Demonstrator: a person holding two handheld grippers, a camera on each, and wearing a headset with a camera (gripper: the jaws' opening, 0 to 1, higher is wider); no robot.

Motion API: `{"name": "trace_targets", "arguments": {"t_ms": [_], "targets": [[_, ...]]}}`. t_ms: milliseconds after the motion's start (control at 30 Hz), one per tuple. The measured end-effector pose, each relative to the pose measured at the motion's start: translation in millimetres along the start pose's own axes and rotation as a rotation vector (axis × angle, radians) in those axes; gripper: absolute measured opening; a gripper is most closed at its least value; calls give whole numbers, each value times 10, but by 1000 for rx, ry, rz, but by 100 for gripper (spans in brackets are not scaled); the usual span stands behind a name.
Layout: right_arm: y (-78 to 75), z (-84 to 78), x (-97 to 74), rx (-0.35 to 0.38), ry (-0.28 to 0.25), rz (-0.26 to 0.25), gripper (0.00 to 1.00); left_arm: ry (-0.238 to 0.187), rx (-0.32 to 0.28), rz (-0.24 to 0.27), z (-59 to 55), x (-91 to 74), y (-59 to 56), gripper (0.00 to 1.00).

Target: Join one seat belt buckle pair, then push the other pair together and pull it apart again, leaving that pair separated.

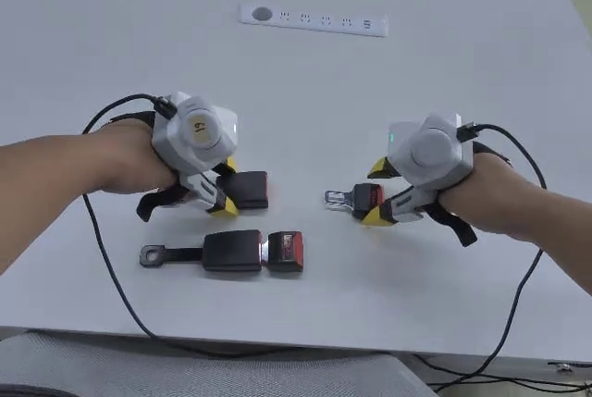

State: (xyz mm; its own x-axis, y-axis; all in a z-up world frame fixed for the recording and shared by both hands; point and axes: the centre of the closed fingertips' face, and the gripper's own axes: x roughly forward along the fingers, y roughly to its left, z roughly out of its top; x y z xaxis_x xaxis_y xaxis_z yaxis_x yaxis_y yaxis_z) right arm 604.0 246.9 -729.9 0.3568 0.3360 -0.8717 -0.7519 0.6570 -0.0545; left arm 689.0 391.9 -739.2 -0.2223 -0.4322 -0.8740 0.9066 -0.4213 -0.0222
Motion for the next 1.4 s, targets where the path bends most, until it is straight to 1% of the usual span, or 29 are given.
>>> {"name": "trace_targets", "arguments": {"t_ms": [33,67,100,133,167,267,300,333,367,400,467,533,567,600,633,667,700,733,767,833,900,967,1067,1133,1200,1267,1400], "targets": [[2,8,-22,-1,-2,-4,45,4,14,7,-1,-18,-17,42],[7,24,-61,9,-10,-12,46,-2,21,13,12,-40,-23,43],[8,30,-76,15,-14,-15,47,-19,8,24,41,-81,-19,44],[7,43,-105,25,-24,-22,48,-24,2,28,50,-93,-17,46],[6,60,-144,44,-42,-29,48,-42,-7,49,76,-167,-8,47],[25,128,-258,118,-102,-72,53,-52,-15,82,61,-290,-22,52],[27,134,-271,131,-109,-79,55,-55,-20,100,45,-332,-25,53],[75,154,-313,184,-131,-93,57,-57,-34,110,16,-378,-44,55],[108,165,-329,201,-142,-95,58,-61,-43,116,-8,-410,-62,56],[143,185,-348,207,-163,-106,60,-71,-47,129,-41,-461,-92,58],[232,180,-371,212,-164,-103,61,-77,-80,148,-114,-542,-147,61],[319,198,-401,223,-177,-120,61,-85,-100,157,-164,-602,-205,67],[376,198,-414,236,-182,-123,62,-103,-131,153,-183,-643,-268,70],[400,183,-416,245,-180,-130,62,-119,-156,147,-191,-671,-317,72],[438,169,-427,249,-178,-148,64,-131,-194,146,-225,-713,-365,75],[469,167,-434,248,-180,-152,67,-122,-214,144,-276,-742,-400,78],[513,172,-452,248,-184,-162,69,-117,-216,149,-320,-772,-416,80],[518,176,-464,247,-187,-172,72,-115,-220,153,-358,-801,-438,83],[535,189,-495,250,-198,-193,76,-122,-239,165,-404,-844,-464,84],[574,180,-530,272,-206,-206,79,-128,-276,173,-477,-906,-523,87],[608,167,-563,288,-211,-214,82,-131,-280,185,-525,-955,-569,89],[639,144,-589,308,-212,-219,84,-133,-291,198,-558,-1015,-605,92],[673,137,-626,316,-218,-234,87,-170,-326,232,-558,-1122,-621,94],[693,151,-647,331,-231,-234,89,-179,-339,252,-599,-1177,-641,96],[699,159,-664,337,-235,-247,90,-188,-352,263,-641,-1208,-667,97],[730,209,-676,356,-256,-251,94,-206,-381,276,-695,-1234,-706,99],[783,249,-650,350,-261,-250,97,-224,-415,296,-757,-1261,-758,100]]}}
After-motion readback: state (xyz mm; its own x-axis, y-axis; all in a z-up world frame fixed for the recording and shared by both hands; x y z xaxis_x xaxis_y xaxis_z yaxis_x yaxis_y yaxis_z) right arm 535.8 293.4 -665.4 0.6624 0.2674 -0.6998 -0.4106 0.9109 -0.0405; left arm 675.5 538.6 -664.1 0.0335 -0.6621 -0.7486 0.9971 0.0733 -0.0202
